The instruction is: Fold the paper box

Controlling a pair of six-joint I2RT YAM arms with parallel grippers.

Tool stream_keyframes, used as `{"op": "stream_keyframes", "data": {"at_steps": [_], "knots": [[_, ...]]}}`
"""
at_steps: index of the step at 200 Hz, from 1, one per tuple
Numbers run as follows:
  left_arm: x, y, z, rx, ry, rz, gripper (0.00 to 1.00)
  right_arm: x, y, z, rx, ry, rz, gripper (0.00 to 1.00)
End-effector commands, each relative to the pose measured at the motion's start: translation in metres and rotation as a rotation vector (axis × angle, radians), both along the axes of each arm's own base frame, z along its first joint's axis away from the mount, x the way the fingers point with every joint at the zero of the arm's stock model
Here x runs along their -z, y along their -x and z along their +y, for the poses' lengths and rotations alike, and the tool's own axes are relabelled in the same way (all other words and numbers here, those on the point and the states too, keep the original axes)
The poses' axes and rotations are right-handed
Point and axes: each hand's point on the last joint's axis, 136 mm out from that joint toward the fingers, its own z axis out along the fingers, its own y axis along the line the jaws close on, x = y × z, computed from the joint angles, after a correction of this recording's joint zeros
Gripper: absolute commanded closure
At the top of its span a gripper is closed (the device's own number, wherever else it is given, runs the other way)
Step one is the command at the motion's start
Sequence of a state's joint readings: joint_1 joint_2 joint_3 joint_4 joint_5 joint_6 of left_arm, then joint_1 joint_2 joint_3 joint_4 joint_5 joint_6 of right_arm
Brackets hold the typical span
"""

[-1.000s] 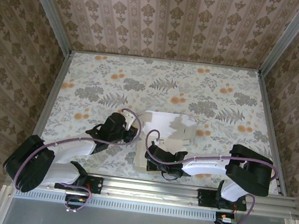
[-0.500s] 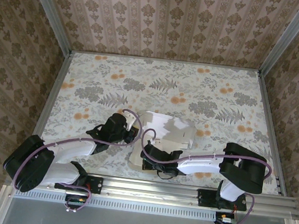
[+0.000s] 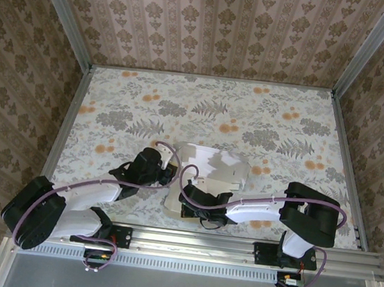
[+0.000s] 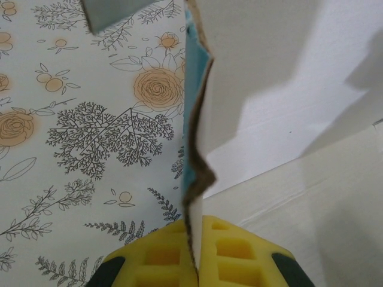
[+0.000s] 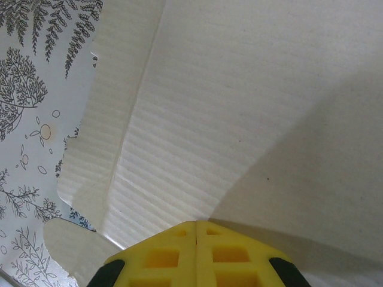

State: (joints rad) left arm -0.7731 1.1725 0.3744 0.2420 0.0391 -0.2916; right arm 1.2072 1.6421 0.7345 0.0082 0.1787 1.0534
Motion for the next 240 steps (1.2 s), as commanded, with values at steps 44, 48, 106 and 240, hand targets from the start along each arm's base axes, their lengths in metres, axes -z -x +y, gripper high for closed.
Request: {"op": "stream_keyframes", "data": {"at_steps": [44, 48, 106, 240], "knots": [[0.041, 0.027, 0.016, -0.003, -0.089, 0.105, 1.00, 0.011, -0.002, -0.008, 0.030, 0.038, -0.005, 0.99], [0.042, 0.028, 0.016, -0.003, -0.092, 0.105, 1.00, 0.011, -0.002, -0.008, 0.030, 0.038, -0.006, 0.99], [0.039, 0.025, 0.013, -0.003, -0.067, 0.047, 1.00, 0.007, -0.004, -0.005, 0.032, -0.003, -0.029, 0.99], [0.028, 0.012, 0.005, -0.021, -0.024, -0.051, 1.00, -0.004, -0.012, -0.002, 0.066, -0.047, -0.061, 0.99]]}}
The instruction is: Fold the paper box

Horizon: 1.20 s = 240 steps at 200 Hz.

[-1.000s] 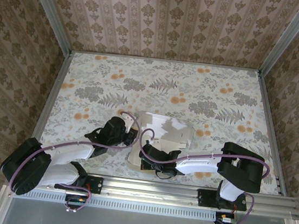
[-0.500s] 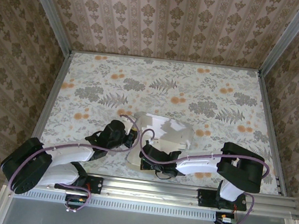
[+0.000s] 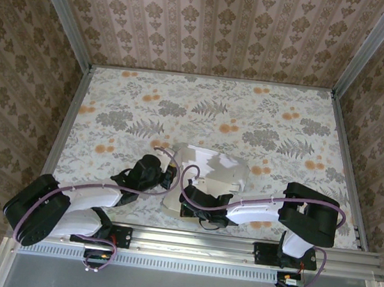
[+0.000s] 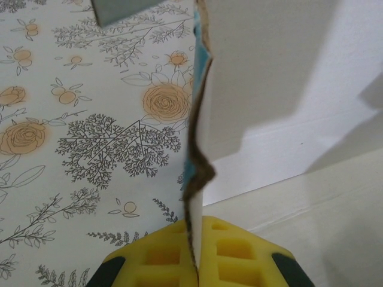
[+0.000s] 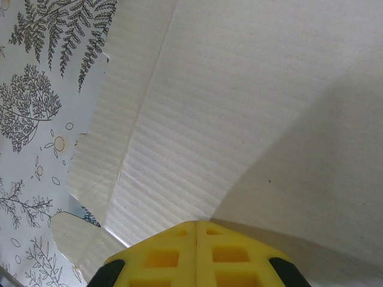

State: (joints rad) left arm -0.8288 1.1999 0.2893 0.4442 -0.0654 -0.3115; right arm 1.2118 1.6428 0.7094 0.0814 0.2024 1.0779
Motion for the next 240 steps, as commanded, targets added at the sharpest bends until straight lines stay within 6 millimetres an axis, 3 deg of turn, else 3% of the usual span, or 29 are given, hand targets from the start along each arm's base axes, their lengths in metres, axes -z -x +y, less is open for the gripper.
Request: {"op": "stream_keyframes", "data": {"at_steps": [1, 55, 84, 111, 145, 168, 187, 214, 216, 240], "knots": [[0.026, 0.014, 0.007, 0.021, -0.059, 0.042, 1.00, -0.003, -0.008, -0.006, 0.038, -0.001, -0.037, 0.99], [0.022, 0.011, 0.002, 0.043, -0.074, -0.026, 1.00, -0.017, -0.011, 0.001, 0.015, -0.066, -0.050, 0.97], [0.024, 0.010, 0.004, 0.042, -0.078, -0.053, 1.00, -0.038, -0.018, 0.003, -0.024, -0.132, -0.071, 0.96], [0.022, 0.012, 0.000, 0.069, -0.064, -0.070, 1.00, -0.078, -0.027, -0.001, -0.113, -0.163, -0.106, 0.91], [0.020, 0.012, -0.006, 0.101, -0.053, -0.084, 1.00, -0.137, -0.050, -0.032, -0.152, -0.106, -0.143, 0.86], [0.019, 0.013, -0.012, 0.125, -0.037, -0.090, 1.00, -0.184, -0.069, -0.051, -0.163, -0.117, -0.185, 0.75], [0.018, 0.014, -0.016, 0.147, -0.028, -0.098, 1.00, -0.208, -0.091, -0.062, -0.157, -0.097, -0.201, 0.68], [0.020, 0.016, -0.022, 0.183, -0.020, -0.105, 1.00, -0.216, -0.124, -0.068, -0.135, -0.062, -0.164, 0.60], [0.021, 0.017, -0.022, 0.186, -0.019, -0.104, 1.00, -0.208, -0.128, -0.066, -0.139, -0.045, -0.146, 0.59], [0.023, 0.017, -0.024, 0.199, -0.014, -0.106, 1.00, -0.202, -0.149, -0.051, -0.144, -0.021, -0.114, 0.53]]}}
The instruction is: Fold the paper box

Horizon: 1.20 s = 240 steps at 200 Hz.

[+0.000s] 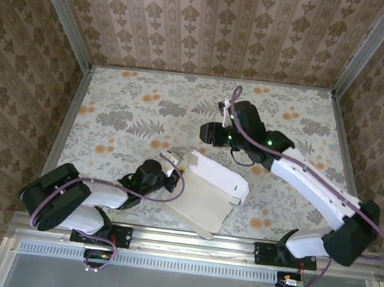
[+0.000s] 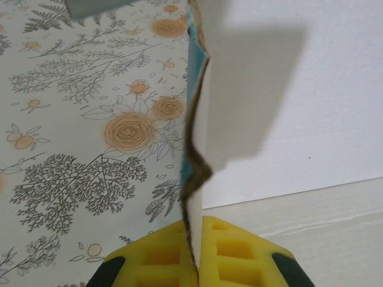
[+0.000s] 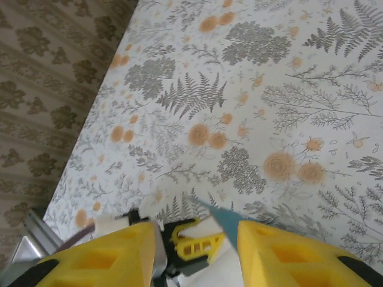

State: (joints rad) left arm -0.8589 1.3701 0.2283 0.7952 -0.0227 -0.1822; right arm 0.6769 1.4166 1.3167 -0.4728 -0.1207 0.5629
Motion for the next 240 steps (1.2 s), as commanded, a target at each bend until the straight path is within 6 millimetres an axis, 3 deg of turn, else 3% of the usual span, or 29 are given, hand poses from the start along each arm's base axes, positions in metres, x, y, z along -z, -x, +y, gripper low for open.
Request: {"op": "stream_keyframes", "data": {"at_steps": [1, 37, 117, 240], "knots": [[0.020, 0.015, 0.000, 0.067, -0.044, 0.036, 1.00, 0.038, 0.002, 0.009, -0.080, 0.114, 0.131, 0.53], [0.022, 0.015, 0.000, 0.080, -0.040, 0.037, 1.00, 0.068, -0.019, 0.029, -0.085, 0.141, 0.197, 0.52], [0.015, 0.011, 0.003, 0.074, -0.041, 0.037, 1.00, 0.107, -0.024, 0.051, -0.164, 0.167, 0.297, 0.53], [0.016, 0.010, 0.010, 0.041, -0.063, 0.045, 1.00, 0.106, 0.007, 0.045, -0.361, 0.122, 0.311, 0.66]]}}
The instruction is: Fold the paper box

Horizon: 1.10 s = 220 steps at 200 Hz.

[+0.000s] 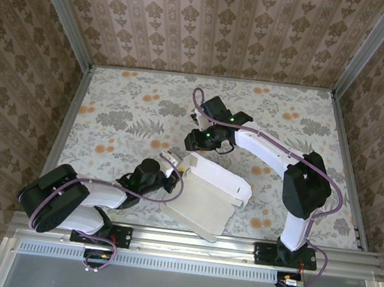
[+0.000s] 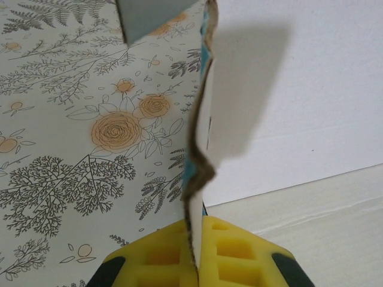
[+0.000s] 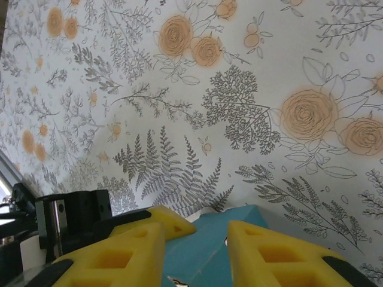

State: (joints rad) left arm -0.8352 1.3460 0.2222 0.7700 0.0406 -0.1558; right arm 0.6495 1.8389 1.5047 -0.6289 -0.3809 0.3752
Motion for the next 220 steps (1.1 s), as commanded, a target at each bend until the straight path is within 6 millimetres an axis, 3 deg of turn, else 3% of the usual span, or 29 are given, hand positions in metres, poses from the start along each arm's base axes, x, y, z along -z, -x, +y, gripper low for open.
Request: {"op": "stream_keyframes", "data": {"at_steps": [1, 62, 100, 132, 220], "knots": [[0.016, 0.006, 0.009, -0.005, -0.061, 0.036, 1.00, -0.011, 0.017, -0.002, -0.074, -0.039, 0.009, 0.66], [0.013, 0.004, 0.010, -0.009, -0.065, 0.022, 1.00, -0.016, 0.022, -0.008, -0.128, -0.088, 0.024, 0.68], [0.015, 0.006, 0.010, -0.004, -0.074, 0.027, 1.00, -0.027, 0.017, -0.014, -0.098, -0.120, -0.001, 0.61], [0.015, 0.006, 0.010, -0.003, -0.070, 0.024, 1.00, -0.034, 0.022, -0.019, -0.130, -0.109, -0.037, 0.61], [0.017, 0.006, 0.005, 0.017, -0.080, 0.022, 1.00, -0.009, 0.030, -0.031, -0.217, 0.027, -0.012, 0.63]]}}
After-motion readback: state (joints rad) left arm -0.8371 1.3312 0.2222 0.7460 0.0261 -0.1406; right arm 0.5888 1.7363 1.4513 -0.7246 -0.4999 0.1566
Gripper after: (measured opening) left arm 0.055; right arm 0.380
